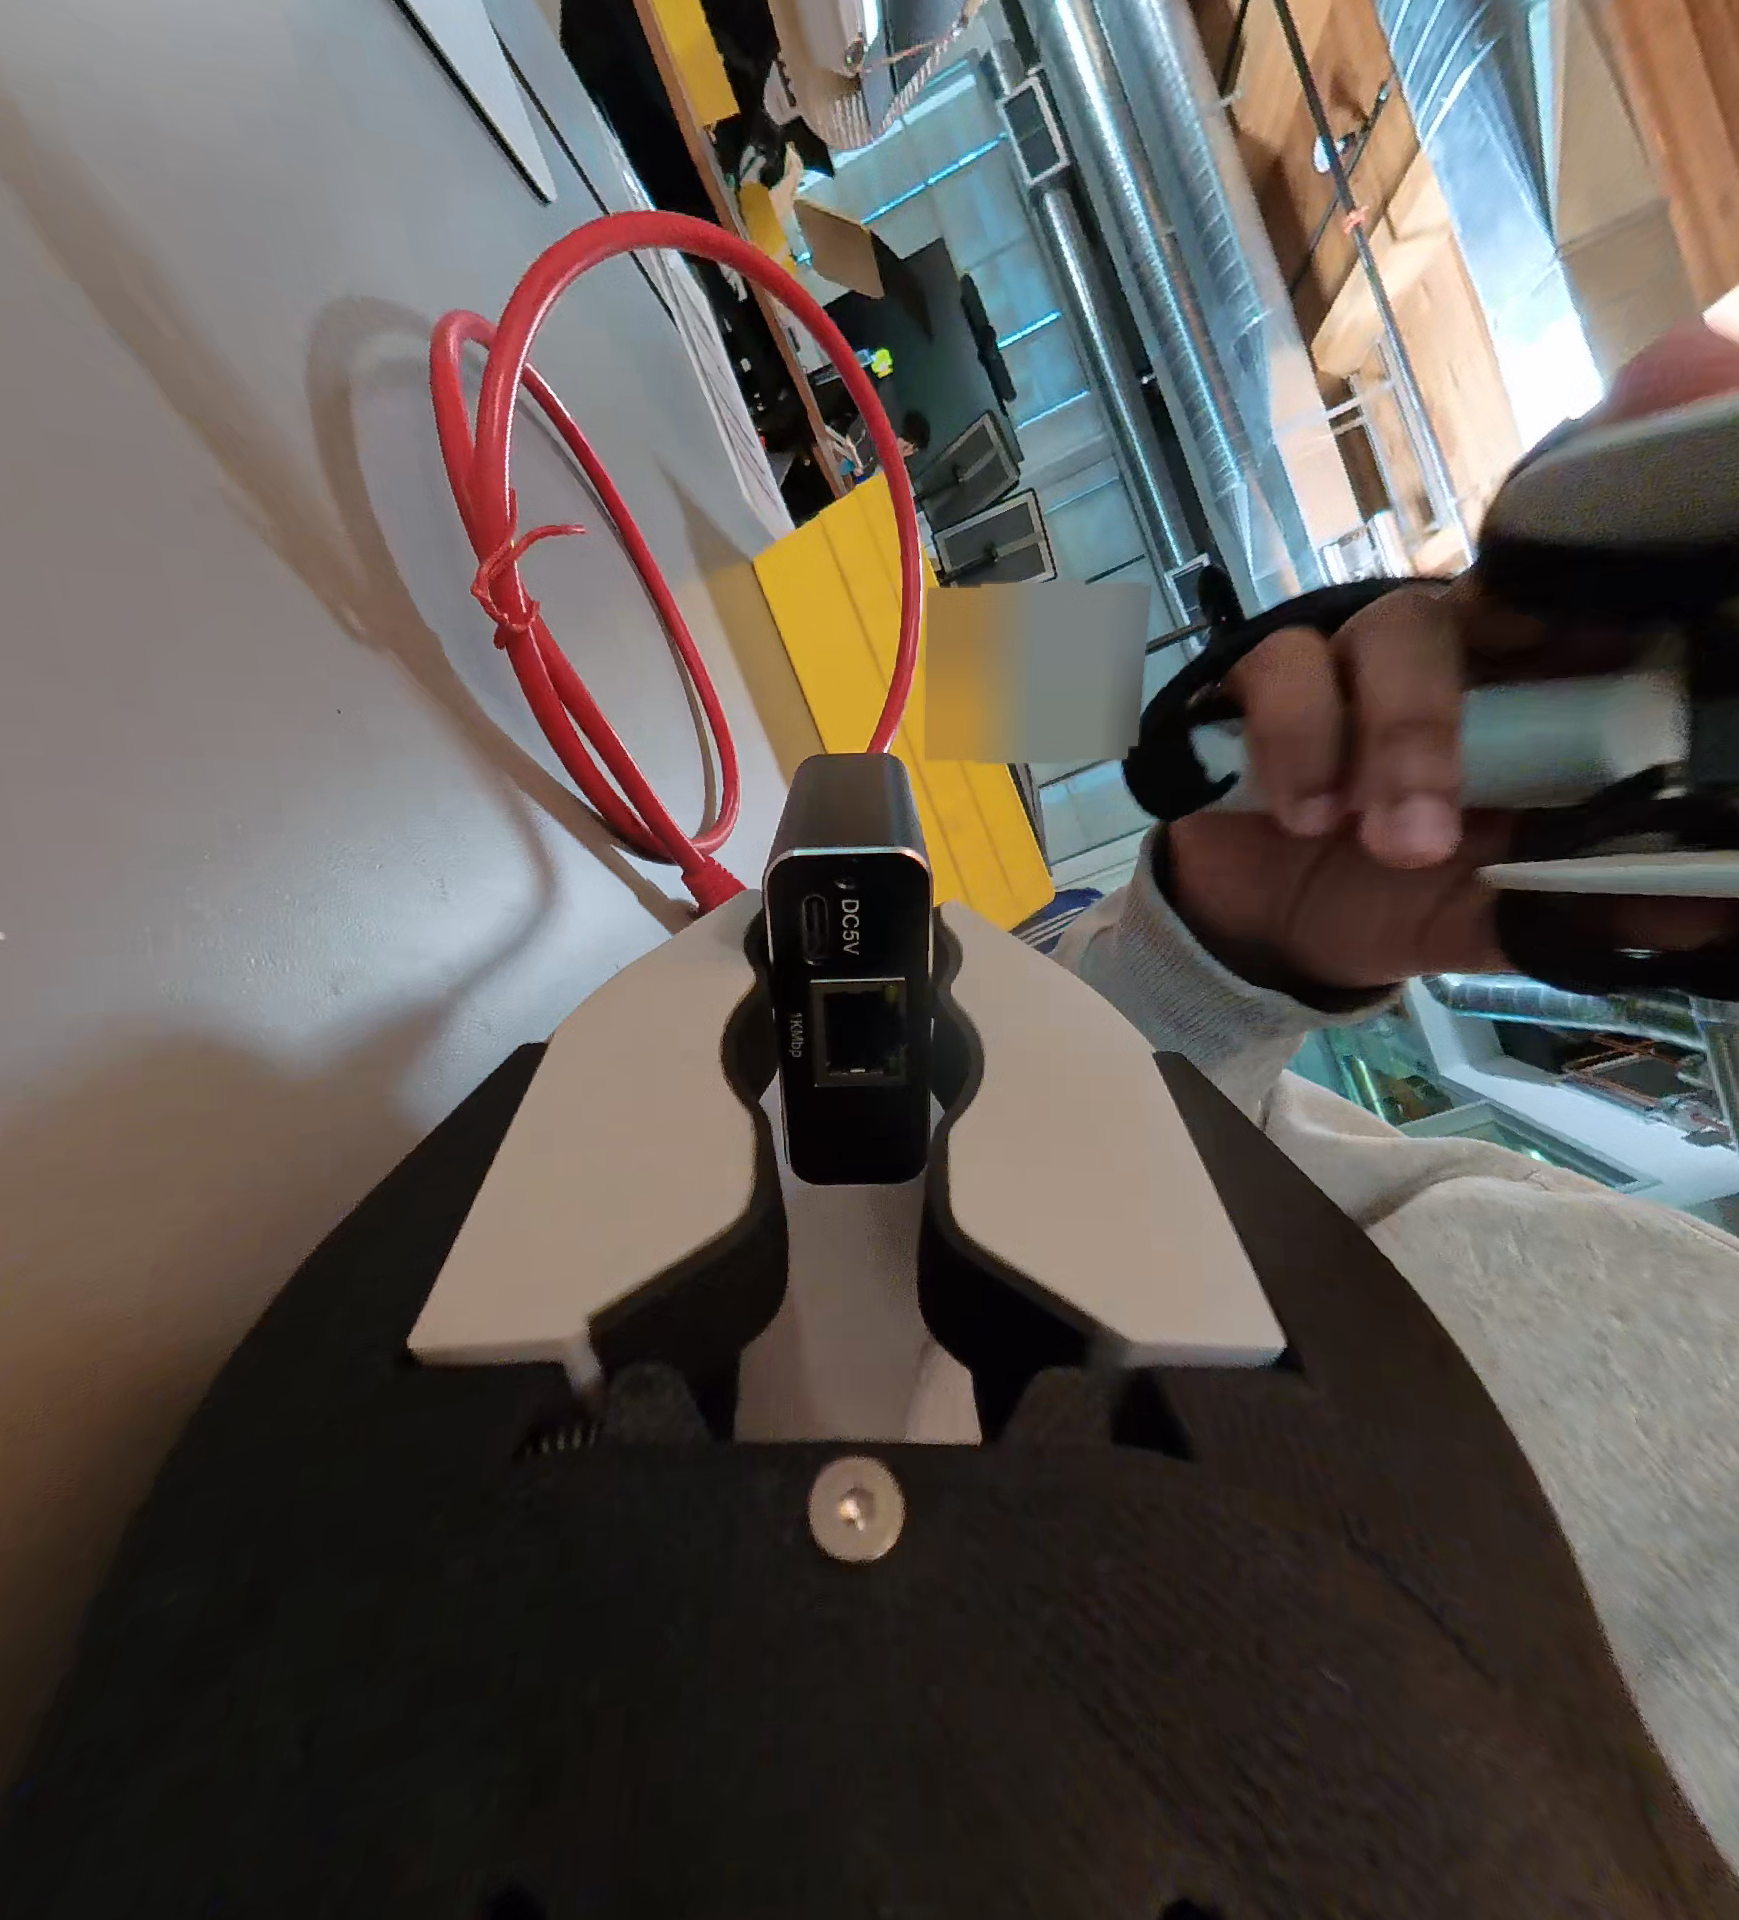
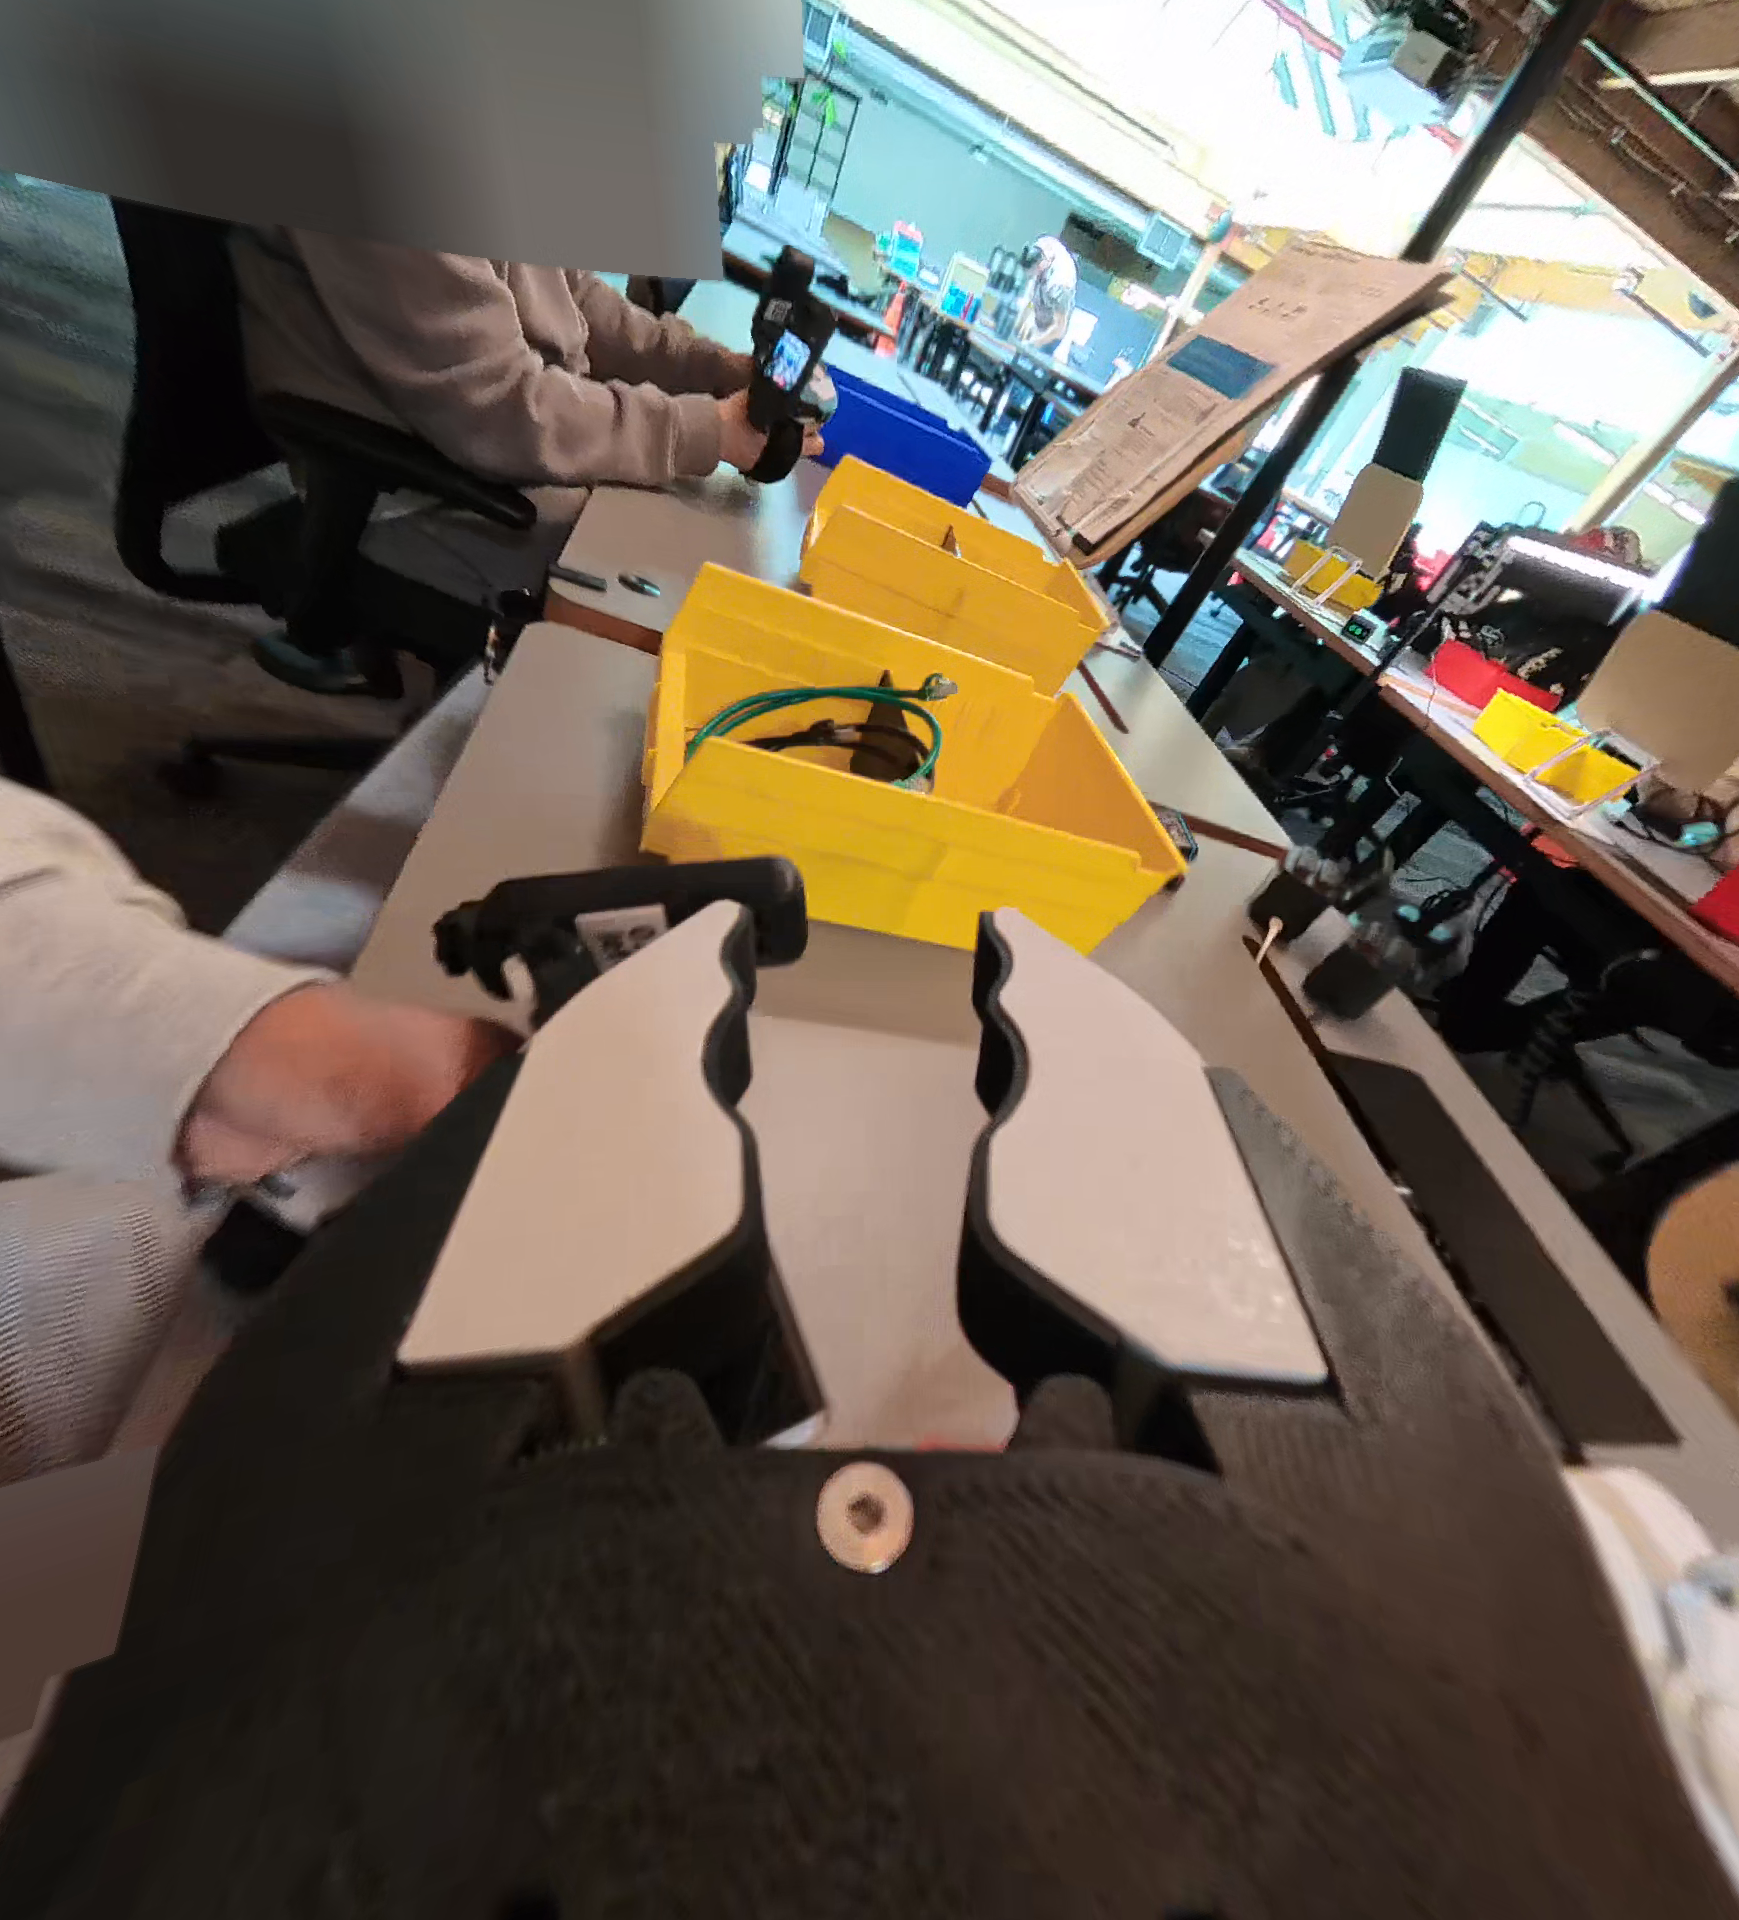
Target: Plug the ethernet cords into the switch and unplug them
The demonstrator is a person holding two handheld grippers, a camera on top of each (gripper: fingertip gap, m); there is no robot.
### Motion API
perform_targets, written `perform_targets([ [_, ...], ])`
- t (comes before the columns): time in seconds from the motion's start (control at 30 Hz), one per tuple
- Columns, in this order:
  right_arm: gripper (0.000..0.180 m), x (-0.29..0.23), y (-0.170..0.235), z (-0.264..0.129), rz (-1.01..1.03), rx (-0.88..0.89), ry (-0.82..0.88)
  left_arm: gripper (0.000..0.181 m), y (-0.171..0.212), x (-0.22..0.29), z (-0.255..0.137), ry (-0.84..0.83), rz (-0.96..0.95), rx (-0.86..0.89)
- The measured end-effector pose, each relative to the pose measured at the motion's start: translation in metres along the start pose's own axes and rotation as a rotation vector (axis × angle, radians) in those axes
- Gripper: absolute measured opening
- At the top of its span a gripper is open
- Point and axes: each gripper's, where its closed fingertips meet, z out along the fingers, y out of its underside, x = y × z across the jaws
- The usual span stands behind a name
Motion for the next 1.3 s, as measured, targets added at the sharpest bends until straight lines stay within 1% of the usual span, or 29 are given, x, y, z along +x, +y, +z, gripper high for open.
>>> perform_targets([
  [0.13,0.041,0.000,-0.008,0.080,-0.077,-0.070,-0.062,0.025,-0.006,0.000,-0.002,0.028,-0.030,0.020],
  [0.2,0.045,0.001,-0.010,0.122,-0.077,-0.106,-0.103,0.025,-0.011,-0.003,-0.005,0.002,-0.003,0.041],
  [0.33,0.055,0.001,-0.017,0.198,-0.015,-0.199,-0.183,0.025,-0.014,-0.008,-0.010,-0.059,0.075,0.010],
  [0.43,0.057,0.013,-0.018,0.250,-0.042,-0.276,-0.185,0.025,-0.018,-0.007,-0.013,-0.025,0.039,0.021],
  [0.53,0.057,0.035,-0.001,0.299,-0.071,-0.391,-0.158,0.025,-0.021,-0.006,-0.014,0.016,-0.010,0.028],
  [0.67,0.060,0.048,0.039,0.347,-0.012,-0.594,-0.181,0.025,-0.017,-0.005,-0.012,0.022,-0.005,-0.009],
  [0.77,0.060,0.045,0.069,0.366,-0.097,-0.725,-0.195,0.025,-0.013,-0.005,-0.008,0.009,0.023,-0.039],
  [0.8,0.050,0.042,0.075,0.368,-0.130,-0.747,-0.207,0.025,-0.013,-0.005,-0.008,0.010,0.025,-0.044],
  [0.83,0.023,0.039,0.078,0.369,-0.164,-0.758,-0.219,0.025,-0.013,-0.005,-0.008,0.014,0.022,-0.044],
  [0.87,0.013,0.038,0.078,0.370,-0.197,-0.763,-0.219,0.025,-0.014,-0.004,-0.008,0.021,0.016,-0.039],
  [0.93,0.013,0.039,0.073,0.370,-0.229,-0.765,-0.210,0.025,-0.016,-0.004,-0.010,0.034,-0.002,-0.026],
  [1.0,0.013,0.038,0.060,0.367,-0.209,-0.740,-0.222,0.025,-0.017,-0.004,-0.010,0.040,-0.011,-0.022],
  [1.1,0.013,0.043,0.029,0.358,-0.180,-0.667,-0.225,0.025,-0.015,-0.004,-0.009,0.033,-0.005,-0.032],
  [1.3,0.013,0.074,-0.059,0.324,-0.098,-0.418,-0.163,0.025,-0.012,-0.005,-0.005,0.020,0.008,-0.049],
])
